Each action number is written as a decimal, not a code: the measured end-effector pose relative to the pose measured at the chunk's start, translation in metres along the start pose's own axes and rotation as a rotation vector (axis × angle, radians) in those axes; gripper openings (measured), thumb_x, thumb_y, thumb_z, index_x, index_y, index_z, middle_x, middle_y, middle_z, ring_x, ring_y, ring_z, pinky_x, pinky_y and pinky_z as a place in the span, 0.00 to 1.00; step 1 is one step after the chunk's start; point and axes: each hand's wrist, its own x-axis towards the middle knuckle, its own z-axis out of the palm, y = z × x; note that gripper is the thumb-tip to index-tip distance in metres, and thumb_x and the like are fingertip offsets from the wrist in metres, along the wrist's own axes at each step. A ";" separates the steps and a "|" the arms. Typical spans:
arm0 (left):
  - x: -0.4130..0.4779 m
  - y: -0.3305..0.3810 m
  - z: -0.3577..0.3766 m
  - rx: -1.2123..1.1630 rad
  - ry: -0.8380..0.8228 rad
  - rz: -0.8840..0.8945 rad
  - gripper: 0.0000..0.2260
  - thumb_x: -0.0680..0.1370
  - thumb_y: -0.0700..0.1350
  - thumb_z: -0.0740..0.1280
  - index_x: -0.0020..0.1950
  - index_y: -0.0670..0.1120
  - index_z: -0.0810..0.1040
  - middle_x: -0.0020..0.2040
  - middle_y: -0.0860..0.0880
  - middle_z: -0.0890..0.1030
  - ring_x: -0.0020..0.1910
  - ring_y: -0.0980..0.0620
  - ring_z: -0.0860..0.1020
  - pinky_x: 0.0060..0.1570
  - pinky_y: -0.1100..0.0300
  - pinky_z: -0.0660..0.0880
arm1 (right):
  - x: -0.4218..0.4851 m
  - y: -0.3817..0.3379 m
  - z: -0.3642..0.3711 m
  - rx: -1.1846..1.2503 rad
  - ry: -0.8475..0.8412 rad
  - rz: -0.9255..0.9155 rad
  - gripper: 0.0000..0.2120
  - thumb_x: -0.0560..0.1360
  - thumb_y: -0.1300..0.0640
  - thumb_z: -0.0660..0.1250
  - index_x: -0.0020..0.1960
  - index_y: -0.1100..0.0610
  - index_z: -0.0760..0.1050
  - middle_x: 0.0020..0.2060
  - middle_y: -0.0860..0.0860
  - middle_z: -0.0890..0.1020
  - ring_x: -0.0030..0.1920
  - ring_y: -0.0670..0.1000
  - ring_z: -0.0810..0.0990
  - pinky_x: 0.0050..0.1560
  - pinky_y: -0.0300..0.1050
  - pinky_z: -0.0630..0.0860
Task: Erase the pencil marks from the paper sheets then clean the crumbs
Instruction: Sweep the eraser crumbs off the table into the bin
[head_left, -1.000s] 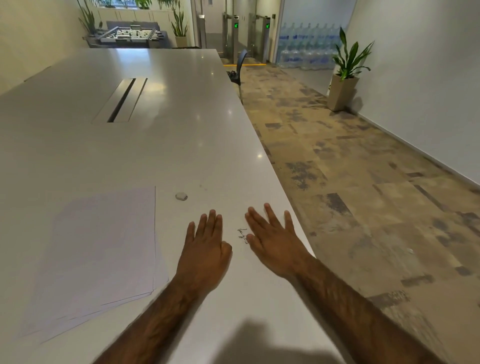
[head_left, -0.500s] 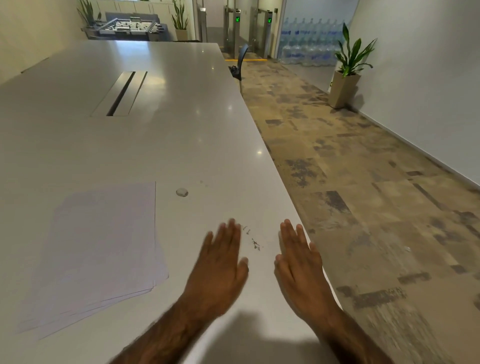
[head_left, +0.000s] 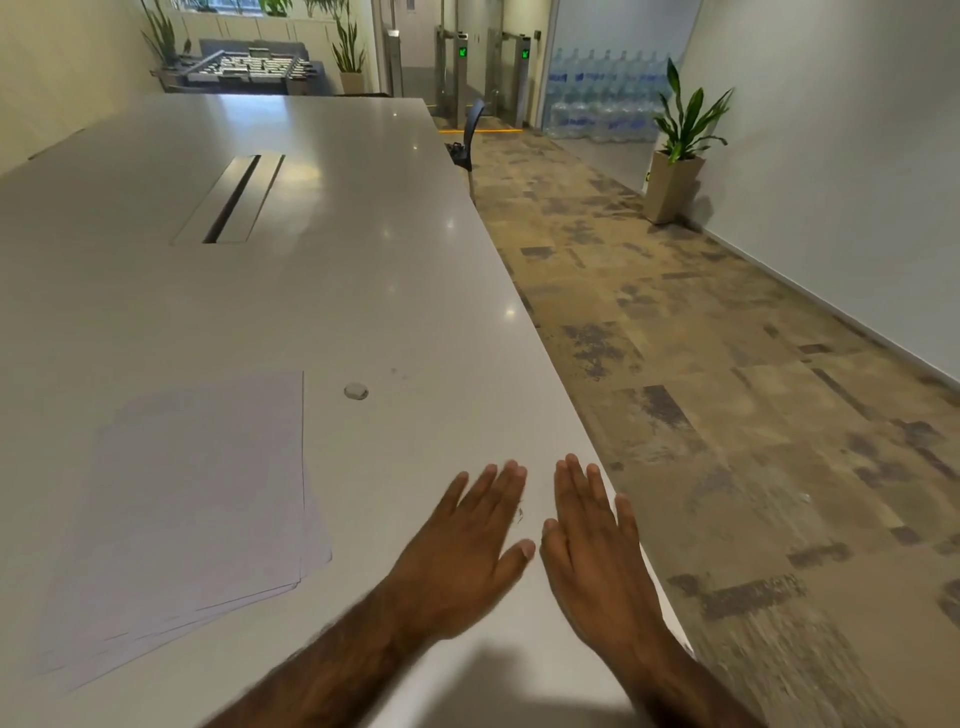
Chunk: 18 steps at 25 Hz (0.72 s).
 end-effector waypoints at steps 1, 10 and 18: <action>-0.005 -0.003 0.000 -0.018 0.031 -0.048 0.31 0.84 0.66 0.35 0.82 0.54 0.29 0.82 0.57 0.31 0.80 0.60 0.30 0.80 0.54 0.34 | 0.000 0.000 0.000 0.041 0.016 0.007 0.30 0.84 0.46 0.39 0.83 0.49 0.34 0.82 0.43 0.36 0.79 0.41 0.30 0.82 0.52 0.38; 0.016 0.010 -0.001 0.059 -0.026 -0.212 0.38 0.82 0.70 0.37 0.83 0.45 0.33 0.82 0.47 0.30 0.80 0.50 0.29 0.76 0.55 0.27 | 0.001 0.001 -0.001 0.113 0.024 0.028 0.30 0.84 0.46 0.39 0.84 0.51 0.38 0.83 0.44 0.40 0.80 0.40 0.33 0.82 0.50 0.39; -0.070 0.010 0.000 0.060 0.056 -0.393 0.36 0.80 0.69 0.31 0.79 0.49 0.25 0.79 0.50 0.24 0.79 0.52 0.26 0.78 0.53 0.28 | -0.003 0.000 -0.003 0.234 0.062 0.055 0.30 0.85 0.50 0.46 0.85 0.51 0.41 0.83 0.43 0.44 0.81 0.39 0.37 0.83 0.49 0.41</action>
